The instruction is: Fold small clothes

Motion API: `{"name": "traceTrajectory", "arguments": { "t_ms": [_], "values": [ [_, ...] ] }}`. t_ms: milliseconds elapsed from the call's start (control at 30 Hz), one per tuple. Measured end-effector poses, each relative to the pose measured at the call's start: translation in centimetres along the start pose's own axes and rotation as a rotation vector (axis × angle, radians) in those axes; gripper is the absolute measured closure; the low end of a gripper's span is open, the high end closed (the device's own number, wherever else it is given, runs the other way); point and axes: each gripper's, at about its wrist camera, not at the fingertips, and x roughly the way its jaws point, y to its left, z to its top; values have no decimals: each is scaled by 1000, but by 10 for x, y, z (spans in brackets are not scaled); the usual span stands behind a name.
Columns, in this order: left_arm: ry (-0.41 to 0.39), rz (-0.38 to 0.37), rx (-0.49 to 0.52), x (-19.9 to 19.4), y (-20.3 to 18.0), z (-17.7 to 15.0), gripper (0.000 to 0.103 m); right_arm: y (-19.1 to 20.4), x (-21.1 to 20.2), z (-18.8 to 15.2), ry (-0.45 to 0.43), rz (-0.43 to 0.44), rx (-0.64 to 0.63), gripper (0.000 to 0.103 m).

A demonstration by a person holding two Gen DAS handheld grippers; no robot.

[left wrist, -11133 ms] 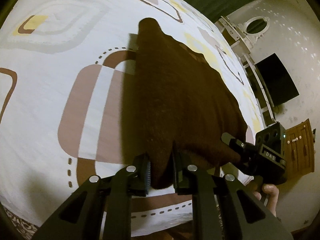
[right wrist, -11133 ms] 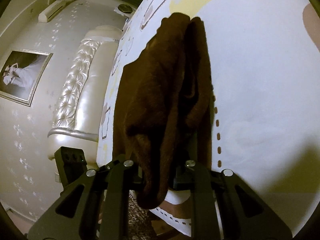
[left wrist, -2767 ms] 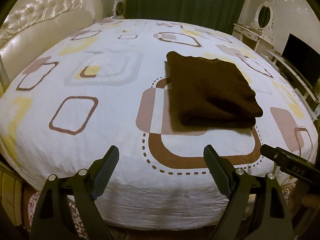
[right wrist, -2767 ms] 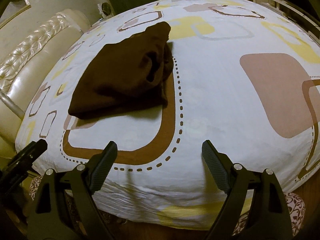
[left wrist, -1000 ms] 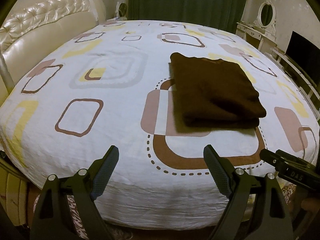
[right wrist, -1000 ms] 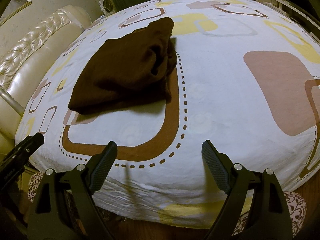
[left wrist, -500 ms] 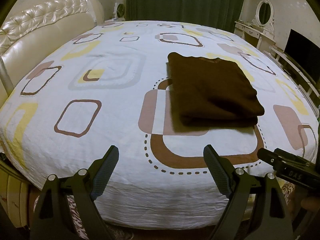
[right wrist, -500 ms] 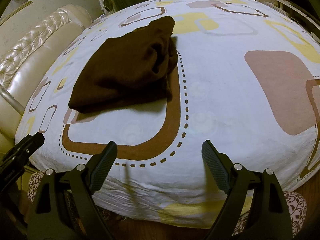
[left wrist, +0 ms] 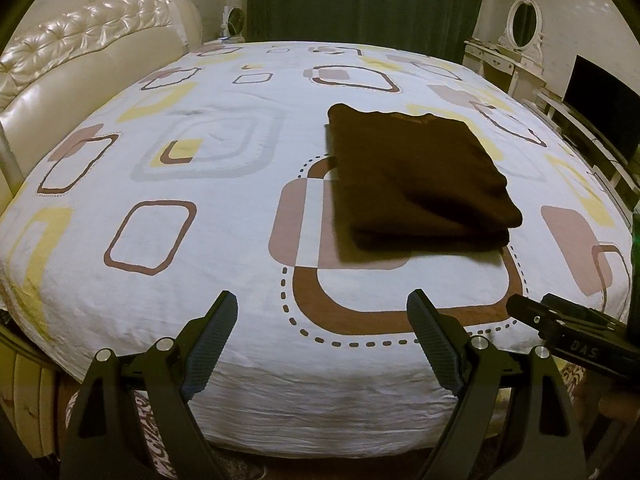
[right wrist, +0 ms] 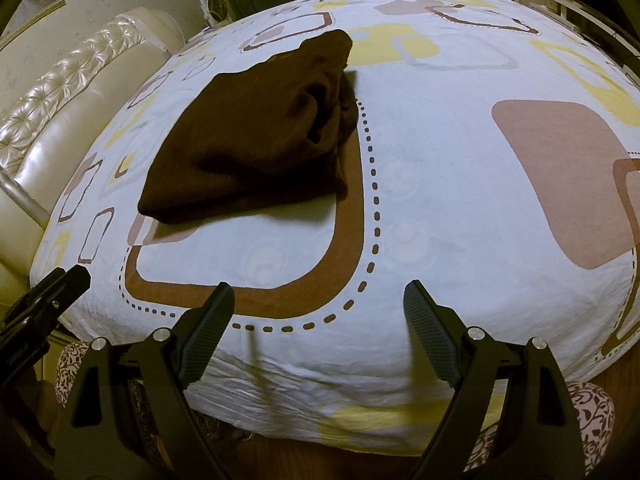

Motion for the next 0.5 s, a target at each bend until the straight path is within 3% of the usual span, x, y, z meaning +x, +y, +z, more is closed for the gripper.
{"name": "traceTrajectory", "arguments": {
  "t_ms": [200, 367, 500],
  "values": [
    [-5, -13, -9, -2, -1, 1, 14, 1, 0, 0, 0, 1, 1, 16],
    [-30, 23, -42, -7, -2, 6, 11, 0, 1, 0, 2, 3, -1, 16],
    [-60, -87, -59, -17, -1, 20, 11, 0, 0, -1, -2, 11, 3, 16]
  ]
}}
